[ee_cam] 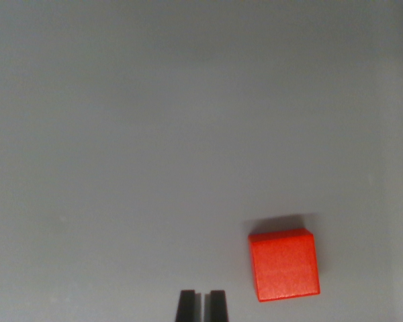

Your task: Reach red block

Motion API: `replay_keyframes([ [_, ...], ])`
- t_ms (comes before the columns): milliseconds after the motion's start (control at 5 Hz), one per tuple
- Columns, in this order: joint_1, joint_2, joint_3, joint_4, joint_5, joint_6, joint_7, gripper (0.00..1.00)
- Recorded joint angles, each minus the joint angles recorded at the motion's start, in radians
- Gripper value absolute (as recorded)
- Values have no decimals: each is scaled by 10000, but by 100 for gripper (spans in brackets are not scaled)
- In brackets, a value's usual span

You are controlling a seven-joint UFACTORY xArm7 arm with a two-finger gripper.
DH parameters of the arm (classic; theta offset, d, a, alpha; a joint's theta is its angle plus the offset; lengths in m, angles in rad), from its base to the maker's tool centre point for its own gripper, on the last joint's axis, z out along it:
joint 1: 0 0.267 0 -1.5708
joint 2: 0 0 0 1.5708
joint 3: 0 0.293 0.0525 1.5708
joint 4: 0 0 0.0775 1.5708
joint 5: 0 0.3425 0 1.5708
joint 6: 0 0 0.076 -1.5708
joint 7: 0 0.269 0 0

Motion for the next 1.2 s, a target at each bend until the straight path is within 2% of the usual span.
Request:
replay_keyframes([
  [200, 0, 0, 0, 0, 0, 0, 0, 0],
  [400, -70, 147, -54, -309, -51, -474, -37, 0],
  [600, -70, 147, -54, -309, -51, -474, -37, 0],
  [800, -139, 290, -107, -611, -100, -937, -73, 0],
  [1000, -139, 290, -107, -611, -100, -937, -73, 0],
  [1200, -202, 423, -157, -891, -146, -1367, -106, 0],
])
